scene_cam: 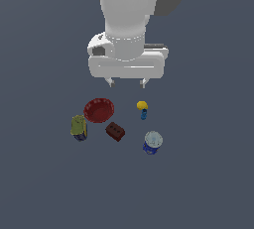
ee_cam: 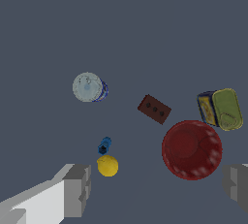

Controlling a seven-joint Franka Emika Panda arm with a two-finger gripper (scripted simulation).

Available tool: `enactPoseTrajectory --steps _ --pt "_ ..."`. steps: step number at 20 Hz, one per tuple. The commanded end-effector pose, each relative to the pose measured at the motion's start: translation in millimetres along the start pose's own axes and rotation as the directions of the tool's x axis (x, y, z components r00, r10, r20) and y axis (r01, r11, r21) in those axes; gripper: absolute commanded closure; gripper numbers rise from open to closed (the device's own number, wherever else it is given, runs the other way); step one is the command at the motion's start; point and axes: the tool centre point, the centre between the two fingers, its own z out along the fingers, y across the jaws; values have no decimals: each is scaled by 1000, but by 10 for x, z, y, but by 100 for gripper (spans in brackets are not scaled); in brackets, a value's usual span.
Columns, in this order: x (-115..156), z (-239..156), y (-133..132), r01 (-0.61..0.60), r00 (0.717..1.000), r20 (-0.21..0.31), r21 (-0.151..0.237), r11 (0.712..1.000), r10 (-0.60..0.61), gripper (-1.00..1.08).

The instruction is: Pick up a designated object from a clutter of objects.

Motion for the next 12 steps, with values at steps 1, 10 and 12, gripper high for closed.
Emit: enactPoseTrajectory --steps 1,10,12 --pt "0 0 0 0 1000 0 0 1000 0 -92" --pt "33 -173 -313 64 997 -42 1 998 -64 -92" --pt "26 -197 -330 67 997 -45 1 998 -66 -92"
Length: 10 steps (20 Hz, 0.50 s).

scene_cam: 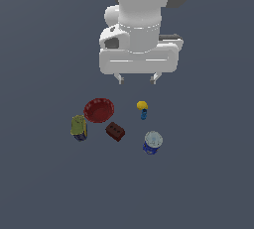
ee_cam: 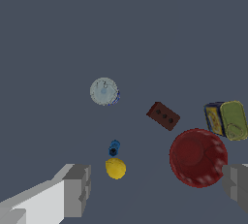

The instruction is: Pick up a designated object from a clutter of objects.

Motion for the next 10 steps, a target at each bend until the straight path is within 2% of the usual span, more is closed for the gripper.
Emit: enactPoseTrajectory --steps 1,10 --pt "-3 -24 -18 3 1000 -4 0 1000 -3 -92" --pt "100 156 -58 26 1000 3 -5 1000 -26 -92"
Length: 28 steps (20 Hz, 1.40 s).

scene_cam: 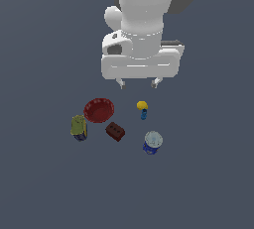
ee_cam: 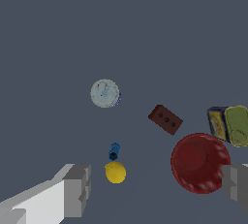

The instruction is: Pick up a designated object from a clutter of objects.

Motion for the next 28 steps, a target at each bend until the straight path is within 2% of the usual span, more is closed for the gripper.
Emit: enactPoseTrajectory --steps 1,8,16,22,28 --pt "52 93 -31 14 1000 3 -2 1000 -14 -92" --pt "268 527 -165 75 997 16 -12 997 -75 -92" --pt "524 1303 -414 177 984 38 -17 984 -176 -92" --pt "609 1776 -568 234 971 49 -15 972 -233 -92" --pt "637 2054 -658 267 962 56 -12 964 -266 -92"
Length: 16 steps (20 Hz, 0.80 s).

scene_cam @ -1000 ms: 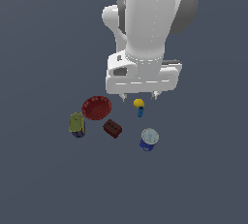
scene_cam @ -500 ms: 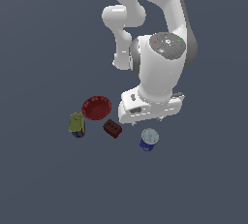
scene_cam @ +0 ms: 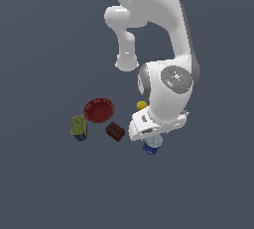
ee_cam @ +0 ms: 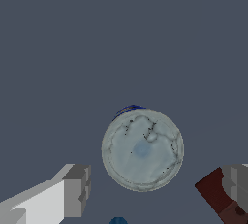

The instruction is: Pick up a designated object from a clutter of objects.

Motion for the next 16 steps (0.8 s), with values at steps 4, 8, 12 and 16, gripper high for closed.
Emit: enactPoseTrajectory --steps 4,8,12,16 --pt "32 124 -37 16 1000 1 0 1000 -16 -92" --pt "25 134 -36 14 1000 2 1 1000 -14 -92" --pt "22 268 -38 15 1000 2 1 1000 -15 -92" --pt "17 493 -38 15 1000 2 0 1000 -15 -92"
